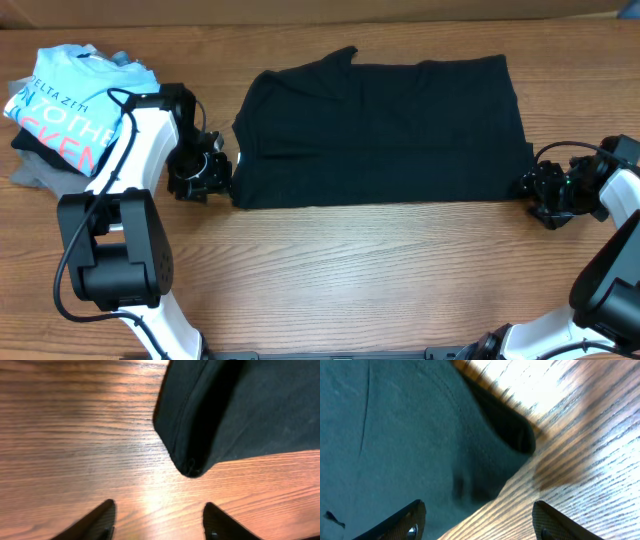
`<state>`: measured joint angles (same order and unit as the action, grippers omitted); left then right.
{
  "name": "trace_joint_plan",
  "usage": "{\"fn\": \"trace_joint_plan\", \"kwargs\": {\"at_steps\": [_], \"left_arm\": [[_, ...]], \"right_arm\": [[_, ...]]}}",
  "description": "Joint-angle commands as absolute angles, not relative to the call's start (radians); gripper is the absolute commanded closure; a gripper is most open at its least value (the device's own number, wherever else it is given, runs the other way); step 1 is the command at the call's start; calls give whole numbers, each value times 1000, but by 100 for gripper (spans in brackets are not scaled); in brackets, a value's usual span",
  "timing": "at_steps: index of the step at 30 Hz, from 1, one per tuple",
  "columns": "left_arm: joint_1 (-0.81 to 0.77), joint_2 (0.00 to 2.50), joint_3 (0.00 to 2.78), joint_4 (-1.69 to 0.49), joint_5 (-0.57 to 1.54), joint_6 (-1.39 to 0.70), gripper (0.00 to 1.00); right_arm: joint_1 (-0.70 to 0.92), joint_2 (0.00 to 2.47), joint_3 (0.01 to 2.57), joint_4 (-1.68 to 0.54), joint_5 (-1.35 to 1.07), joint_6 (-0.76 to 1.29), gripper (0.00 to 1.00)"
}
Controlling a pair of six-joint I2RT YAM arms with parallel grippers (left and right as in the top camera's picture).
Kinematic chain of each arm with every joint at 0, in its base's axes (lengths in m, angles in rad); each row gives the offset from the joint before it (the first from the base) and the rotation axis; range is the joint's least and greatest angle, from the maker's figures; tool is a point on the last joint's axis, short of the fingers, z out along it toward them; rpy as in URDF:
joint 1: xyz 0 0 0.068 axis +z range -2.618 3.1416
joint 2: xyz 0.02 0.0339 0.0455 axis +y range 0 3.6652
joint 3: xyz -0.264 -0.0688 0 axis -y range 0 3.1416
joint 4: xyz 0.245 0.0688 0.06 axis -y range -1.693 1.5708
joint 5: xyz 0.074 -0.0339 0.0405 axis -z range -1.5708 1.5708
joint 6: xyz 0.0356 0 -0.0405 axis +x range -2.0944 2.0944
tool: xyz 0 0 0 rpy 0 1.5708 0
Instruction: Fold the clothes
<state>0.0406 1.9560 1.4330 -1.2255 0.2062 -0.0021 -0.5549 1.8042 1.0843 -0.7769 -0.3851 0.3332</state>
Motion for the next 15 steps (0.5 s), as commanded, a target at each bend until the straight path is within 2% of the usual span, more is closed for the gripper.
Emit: {"fn": "trace_joint_plan", "kwargs": {"at_steps": [1, 4, 12, 15], "left_arm": [[28, 1941, 1384, -1192, 306, 9, 53], [18, 1941, 1333, -1145, 337, 23, 61], [12, 1942, 1183, -889, 337, -22, 56], [12, 1942, 1149, -839, 337, -42, 58]], "right_arm": [[-550, 1801, 1079, -762, -378, 346, 29], [-550, 1801, 1079, -762, -378, 346, 28], [-550, 1801, 1079, -761, -378, 345, 28], [-550, 1801, 1079, -761, -378, 345, 28]]}}
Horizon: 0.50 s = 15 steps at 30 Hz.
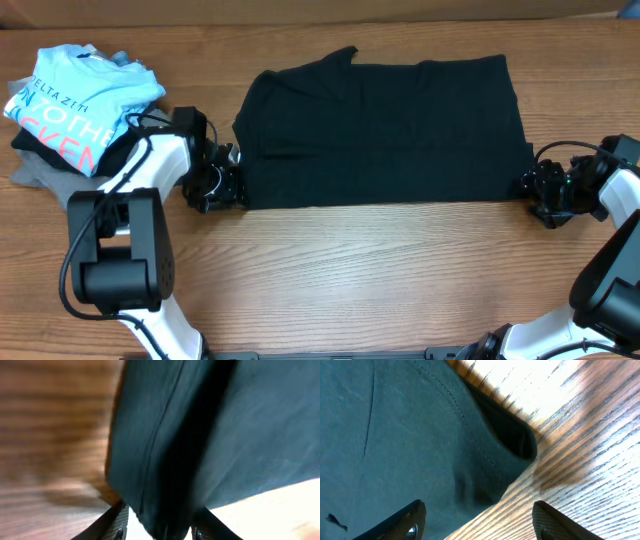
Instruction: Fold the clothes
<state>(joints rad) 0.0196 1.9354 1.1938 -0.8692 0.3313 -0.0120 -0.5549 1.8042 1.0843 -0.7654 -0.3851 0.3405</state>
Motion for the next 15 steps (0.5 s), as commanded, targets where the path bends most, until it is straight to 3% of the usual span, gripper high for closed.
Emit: {"fn": "trace_joint_plan", "kwargs": {"at_steps": [1, 6, 12, 15], "left_arm": [[12, 1942, 1139, -830, 337, -42, 60], [13, 1942, 1125, -789, 330, -70, 70], [15, 1942, 1126, -801, 329, -93, 90], [31, 1941, 1126, -820, 309, -124, 94]], "right_arm": [[-550, 1801, 1079, -762, -378, 345, 28], [-550, 1801, 1079, -754, -378, 345, 28], [-550, 1801, 1078, -770, -378, 343, 28], [-545, 1801, 1061, -767, -377, 341, 31]]}}
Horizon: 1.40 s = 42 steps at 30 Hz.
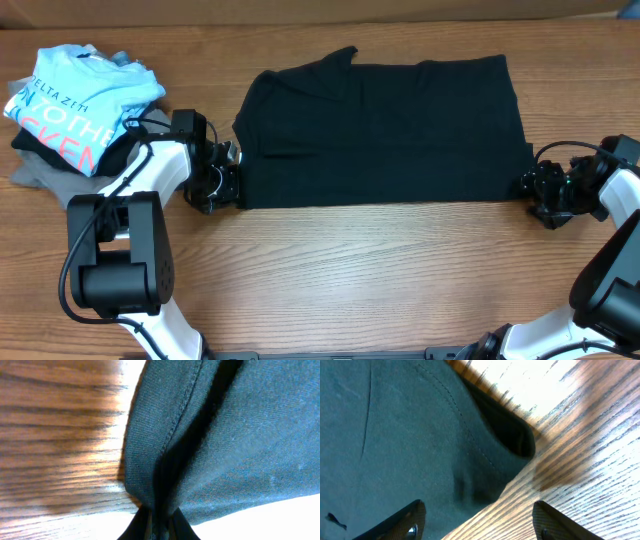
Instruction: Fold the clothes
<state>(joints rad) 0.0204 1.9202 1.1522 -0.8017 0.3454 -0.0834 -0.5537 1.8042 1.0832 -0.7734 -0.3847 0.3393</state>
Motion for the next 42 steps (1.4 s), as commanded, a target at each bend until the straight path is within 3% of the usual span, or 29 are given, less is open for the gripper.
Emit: {"fn": "trace_joint_plan", "kwargs": {"at_steps": [1, 12, 18, 26, 35, 42], "left_arm": [[39, 1941, 1126, -823, 307, -128, 94], [66, 1941, 1126, -834, 304, -112, 93], [68, 1941, 1126, -838, 303, -112, 94], [129, 1895, 1129, -909, 303, -112, 96], [258, 1728, 1129, -1131, 252, -162, 96], [295, 1655, 1128, -1250, 168, -184, 94]], "right_arm": [[-542, 1802, 1052, -756, -378, 341, 34], [-524, 1802, 1001, -610, -382, 374, 64], [-524, 1801, 1002, -592, -367, 371, 95], [-530, 1757, 1021, -805, -366, 368, 96], [-530, 1584, 1021, -1130, -317, 424, 96], [-530, 1526, 1021, -1254, -301, 424, 96]]}}
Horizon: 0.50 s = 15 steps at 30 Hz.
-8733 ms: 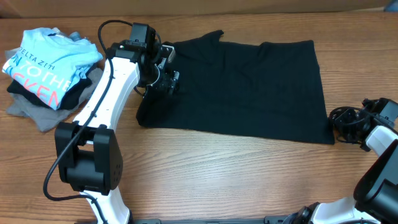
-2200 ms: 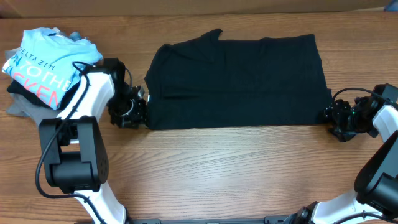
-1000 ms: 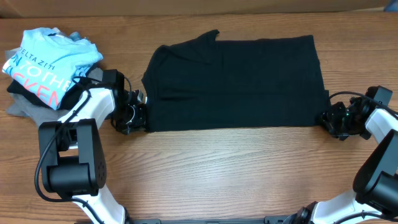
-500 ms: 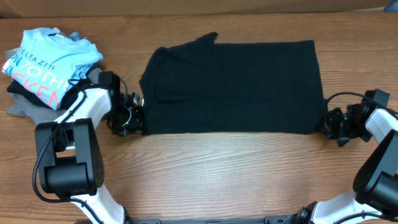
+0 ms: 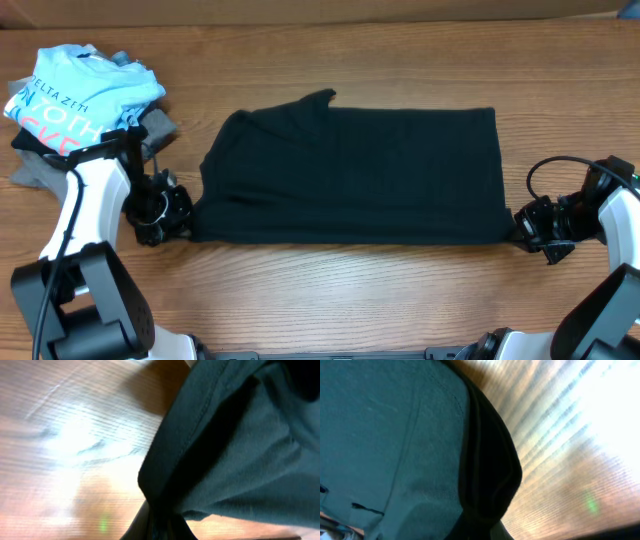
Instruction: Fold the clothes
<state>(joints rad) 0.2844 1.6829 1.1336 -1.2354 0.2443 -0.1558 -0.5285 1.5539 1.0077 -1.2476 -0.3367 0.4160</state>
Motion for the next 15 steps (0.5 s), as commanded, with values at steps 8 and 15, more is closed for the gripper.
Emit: {"fn": "trace_joint_plan", "kwargs": {"at_steps": [8, 15], "left_arm": [[295, 1655, 1127, -1285, 111, -184, 75], [295, 1654, 1128, -1296, 86, -168, 41]], "right_arm": [[-530, 1526, 1020, -1273, -216, 416, 80], [-530, 1526, 1021, -1239, -154, 408, 43]]}}
